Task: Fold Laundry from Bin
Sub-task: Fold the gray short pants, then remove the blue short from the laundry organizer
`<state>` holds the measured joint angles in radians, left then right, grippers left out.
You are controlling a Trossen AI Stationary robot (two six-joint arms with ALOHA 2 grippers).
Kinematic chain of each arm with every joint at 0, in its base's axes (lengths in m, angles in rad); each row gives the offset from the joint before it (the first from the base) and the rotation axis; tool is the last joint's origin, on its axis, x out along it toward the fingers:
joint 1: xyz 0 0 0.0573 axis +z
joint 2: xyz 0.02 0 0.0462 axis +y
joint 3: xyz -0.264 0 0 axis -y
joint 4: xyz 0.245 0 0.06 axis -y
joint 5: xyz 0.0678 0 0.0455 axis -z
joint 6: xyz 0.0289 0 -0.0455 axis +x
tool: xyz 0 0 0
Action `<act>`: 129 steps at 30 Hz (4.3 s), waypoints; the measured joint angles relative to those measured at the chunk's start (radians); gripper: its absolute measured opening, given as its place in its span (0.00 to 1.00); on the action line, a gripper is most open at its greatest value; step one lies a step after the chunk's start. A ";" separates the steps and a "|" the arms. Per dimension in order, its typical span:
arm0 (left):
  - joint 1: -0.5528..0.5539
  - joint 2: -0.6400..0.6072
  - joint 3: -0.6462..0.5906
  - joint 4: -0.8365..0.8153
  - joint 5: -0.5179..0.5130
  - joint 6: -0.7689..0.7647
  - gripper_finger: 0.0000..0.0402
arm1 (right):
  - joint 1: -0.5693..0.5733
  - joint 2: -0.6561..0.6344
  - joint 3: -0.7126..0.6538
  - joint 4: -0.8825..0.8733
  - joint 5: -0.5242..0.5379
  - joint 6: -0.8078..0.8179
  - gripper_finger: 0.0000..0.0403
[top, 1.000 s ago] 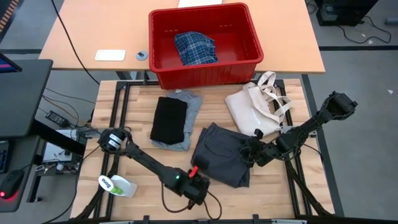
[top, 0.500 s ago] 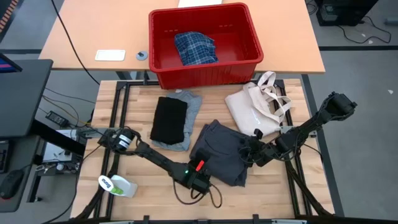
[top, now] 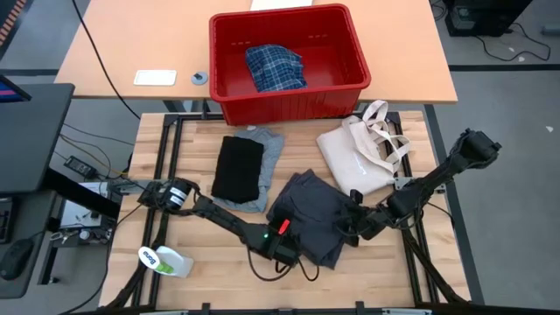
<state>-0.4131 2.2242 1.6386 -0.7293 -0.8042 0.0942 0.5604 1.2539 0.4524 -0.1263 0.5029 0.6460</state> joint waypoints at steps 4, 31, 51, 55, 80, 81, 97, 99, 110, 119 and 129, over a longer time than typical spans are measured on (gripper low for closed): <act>-0.009 -0.021 0.063 -0.068 -0.003 0.008 0.12 | 0.037 -0.044 0.143 -0.195 -0.020 -0.013 0.44; 0.186 -0.172 0.392 -0.397 0.062 -0.292 0.12 | 0.245 0.406 0.168 0.631 0.123 -0.236 0.43; 0.263 -0.209 0.579 -0.842 -0.255 -0.158 0.12 | -0.012 0.329 0.125 0.561 0.122 -0.407 0.43; 0.348 -0.236 0.580 -0.816 -0.224 -0.164 0.12 | -0.032 0.328 0.125 0.563 0.108 -0.428 0.43; 0.400 -0.301 0.326 -0.739 -0.302 -0.308 0.12 | -0.002 0.324 0.125 0.561 0.095 -0.411 0.43; 0.405 -0.330 0.257 -0.708 -0.310 -0.308 0.12 | 0.000 0.324 0.125 0.562 0.093 -0.411 0.43; 0.233 -0.805 -0.559 -0.257 0.027 -0.374 0.19 | -0.015 0.324 0.125 0.576 0.035 -0.384 0.43; 0.203 -0.788 -0.602 -0.276 0.043 -0.406 0.19 | -0.015 0.324 0.125 0.578 0.025 -0.383 0.43; 0.110 -0.758 -0.631 -0.346 0.073 -0.533 0.50 | -0.020 0.325 0.126 0.574 -0.002 -0.386 0.43; 0.053 -0.759 -0.292 -0.378 0.366 -0.758 0.76 | -0.020 0.262 0.126 0.490 -0.011 -0.388 0.43; 0.135 -0.754 -0.410 -0.264 -0.147 -0.758 0.76 | -0.024 0.124 0.126 0.402 0.008 -0.442 0.43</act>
<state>-0.2781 1.4702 1.2289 -0.9936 -0.9516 -0.6636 0.5366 1.3777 0.5781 0.2752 0.5110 0.2037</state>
